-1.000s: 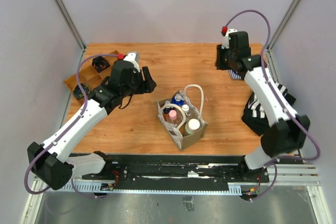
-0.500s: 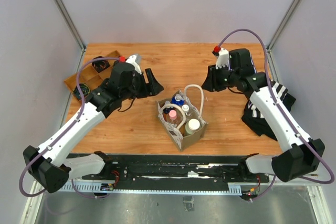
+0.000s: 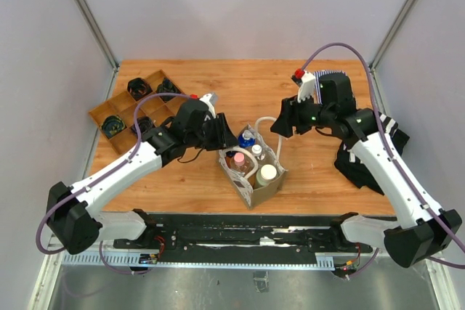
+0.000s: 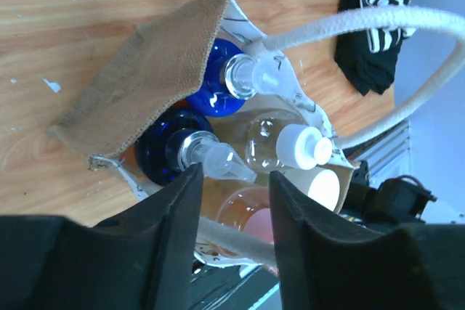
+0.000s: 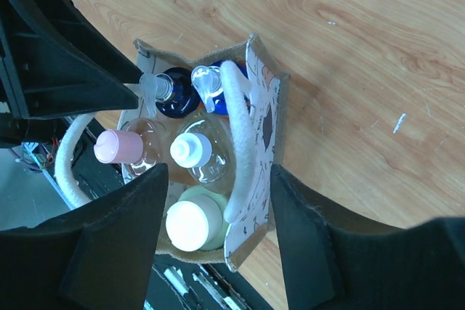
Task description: Take the personal care products out of the canvas bag
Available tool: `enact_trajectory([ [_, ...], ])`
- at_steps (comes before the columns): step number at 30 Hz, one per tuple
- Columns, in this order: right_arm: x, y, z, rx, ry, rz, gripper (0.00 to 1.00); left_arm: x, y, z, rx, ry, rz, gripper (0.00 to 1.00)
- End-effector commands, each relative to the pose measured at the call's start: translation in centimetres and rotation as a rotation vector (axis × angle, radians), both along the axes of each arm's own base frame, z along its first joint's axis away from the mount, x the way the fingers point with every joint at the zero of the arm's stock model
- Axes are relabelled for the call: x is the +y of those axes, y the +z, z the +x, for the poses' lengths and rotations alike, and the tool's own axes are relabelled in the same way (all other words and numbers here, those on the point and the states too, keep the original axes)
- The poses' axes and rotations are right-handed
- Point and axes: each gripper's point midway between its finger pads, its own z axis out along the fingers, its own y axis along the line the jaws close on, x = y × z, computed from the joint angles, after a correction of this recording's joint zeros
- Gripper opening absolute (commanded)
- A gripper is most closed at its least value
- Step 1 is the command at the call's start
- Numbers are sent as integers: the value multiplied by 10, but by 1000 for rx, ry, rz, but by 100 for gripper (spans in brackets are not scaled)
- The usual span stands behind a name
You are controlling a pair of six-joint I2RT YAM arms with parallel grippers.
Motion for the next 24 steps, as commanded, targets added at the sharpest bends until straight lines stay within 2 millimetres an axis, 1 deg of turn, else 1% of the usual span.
enact_trajectory([
  [1, 4, -21, -6, 60, 26, -35, 63, -19, 18, -2, -39, -49, -82, 30],
  [2, 5, -27, -3, 75, 24, -47, 63, -18, 18, -1, -41, -46, -78, 17],
  [3, 7, -32, 0, 86, 30, -55, 58, -18, 18, 1, -46, -38, -72, 4],
  [4, 10, -37, 5, 97, 37, -64, 49, -17, 20, 3, -53, -31, -66, 1],
  [5, 13, -42, 9, 110, 40, -78, 33, -16, 22, 6, -65, -25, -61, 1],
  [6, 16, -45, 12, 118, 53, -84, 15, -15, 24, 9, -77, -14, -48, 0],
  [7, 20, -46, 16, 117, 68, -83, 3, -11, 26, 16, -96, 9, -21, 1],
  [8, 21, -45, 23, 107, 64, -91, 1, -9, 29, 23, -116, 28, 0, 1],
  [10, 21, -42, 39, 80, 37, -104, 1, -3, 30, 39, -149, 74, 54, 1],
  [12, 14, -34, 60, 53, -30, -106, 1, 9, 27, 61, -162, 142, 92, 1],
  [15, -1, -12, 92, -7, -137, -113, 1, 27, 21, 92, -174, 220, 90, 1],
  [17, -11, 2, 110, -44, -192, -115, 1, 40, 21, 109, -188, 267, 86, 0],
  [18, -15, 11, 118, -66, -219, -114, 1, 43, 22, 117, -196, 277, 81, 0],
  [21, -19, 40, 140, -136, -268, -99, 1, 49, 26, 137, -212, 302, 94, 0],
  [24, -16, 56, 164, -170, -289, -99, 1, 42, 25, 148, -203, 284, 99, 1],
])
